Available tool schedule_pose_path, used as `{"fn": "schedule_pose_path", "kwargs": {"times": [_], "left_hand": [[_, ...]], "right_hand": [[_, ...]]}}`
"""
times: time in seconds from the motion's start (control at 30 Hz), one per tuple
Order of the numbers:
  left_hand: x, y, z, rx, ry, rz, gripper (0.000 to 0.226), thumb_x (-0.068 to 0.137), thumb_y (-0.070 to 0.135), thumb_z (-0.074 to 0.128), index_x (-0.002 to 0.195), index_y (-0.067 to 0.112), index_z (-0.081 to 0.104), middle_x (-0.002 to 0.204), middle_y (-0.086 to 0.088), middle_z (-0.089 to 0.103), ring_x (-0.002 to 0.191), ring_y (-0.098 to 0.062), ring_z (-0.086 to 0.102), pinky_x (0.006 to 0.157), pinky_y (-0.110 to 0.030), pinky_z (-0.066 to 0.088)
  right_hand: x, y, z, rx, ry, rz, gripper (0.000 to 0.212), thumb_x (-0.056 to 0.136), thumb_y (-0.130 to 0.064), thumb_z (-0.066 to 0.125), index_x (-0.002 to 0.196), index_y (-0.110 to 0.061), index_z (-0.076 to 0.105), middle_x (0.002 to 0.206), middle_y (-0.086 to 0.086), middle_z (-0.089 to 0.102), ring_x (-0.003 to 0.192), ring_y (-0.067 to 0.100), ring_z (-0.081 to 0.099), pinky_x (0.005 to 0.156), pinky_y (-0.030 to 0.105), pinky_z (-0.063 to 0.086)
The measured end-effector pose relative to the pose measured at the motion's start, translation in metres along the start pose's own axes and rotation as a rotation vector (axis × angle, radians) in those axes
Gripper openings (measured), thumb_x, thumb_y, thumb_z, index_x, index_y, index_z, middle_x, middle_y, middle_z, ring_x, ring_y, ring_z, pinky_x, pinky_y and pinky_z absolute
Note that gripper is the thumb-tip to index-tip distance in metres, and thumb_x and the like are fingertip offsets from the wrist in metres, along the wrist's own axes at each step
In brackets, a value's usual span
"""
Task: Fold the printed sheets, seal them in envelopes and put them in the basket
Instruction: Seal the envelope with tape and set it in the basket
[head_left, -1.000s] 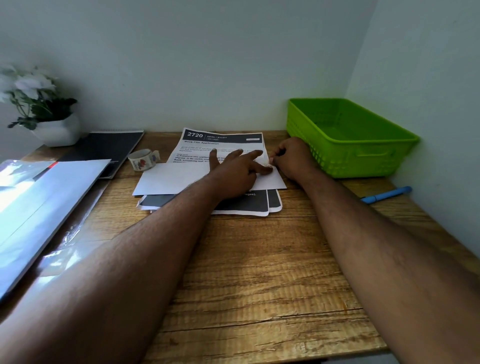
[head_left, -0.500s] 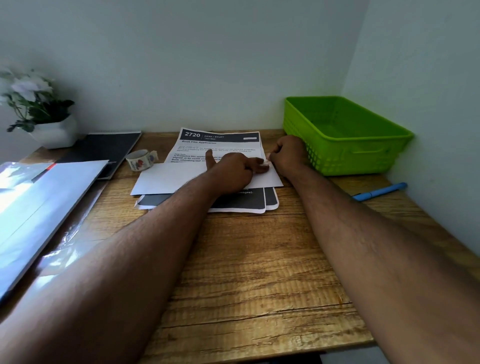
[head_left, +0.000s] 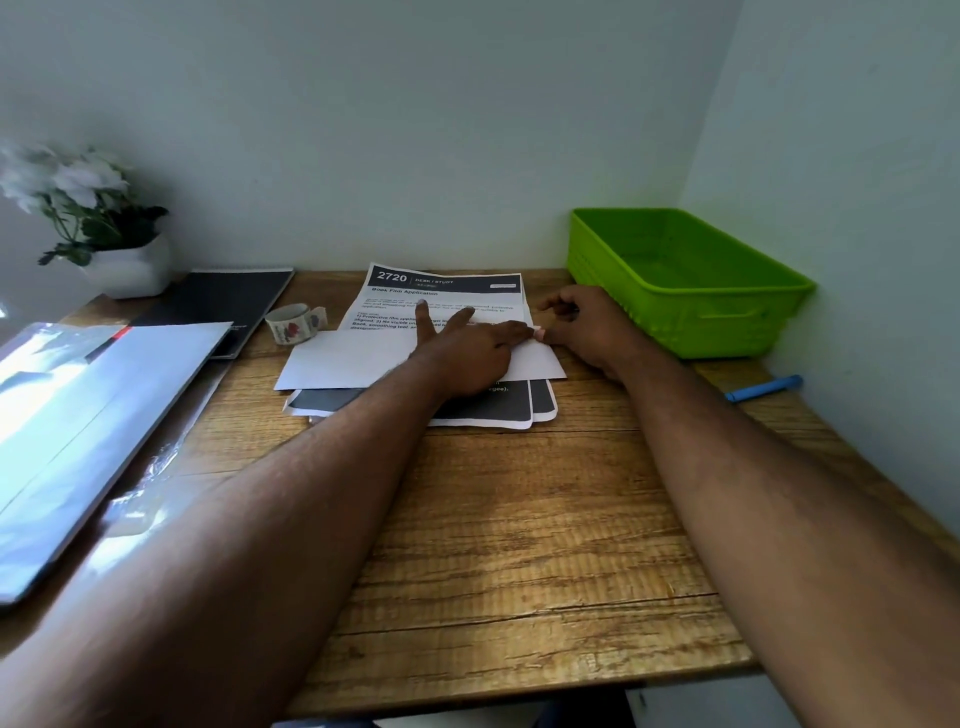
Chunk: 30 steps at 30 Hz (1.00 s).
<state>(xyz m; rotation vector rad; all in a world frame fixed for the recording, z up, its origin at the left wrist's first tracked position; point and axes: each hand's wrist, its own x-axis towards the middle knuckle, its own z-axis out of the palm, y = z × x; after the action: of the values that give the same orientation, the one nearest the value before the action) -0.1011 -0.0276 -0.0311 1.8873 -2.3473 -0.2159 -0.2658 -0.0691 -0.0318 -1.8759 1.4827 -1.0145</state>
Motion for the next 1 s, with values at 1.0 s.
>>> {"fn": "schedule_pose_path", "kwargs": {"times": [1.0], "left_hand": [[-0.006,-0.003,0.002,-0.161,0.22,0.097,0.031,0.093,0.042,0.049,0.121,0.047,0.062,0.135,0.021,0.055,0.13,-0.011,0.047,0.113,-0.055,0.011]], "right_hand": [[0.011,0.004,0.013,-0.18,0.199,-0.009,0.04,0.078,-0.003,0.068,0.118,-0.005,0.063,0.12,0.012,0.064,0.109,0.024,0.059,0.089,0.023,0.042]]}}
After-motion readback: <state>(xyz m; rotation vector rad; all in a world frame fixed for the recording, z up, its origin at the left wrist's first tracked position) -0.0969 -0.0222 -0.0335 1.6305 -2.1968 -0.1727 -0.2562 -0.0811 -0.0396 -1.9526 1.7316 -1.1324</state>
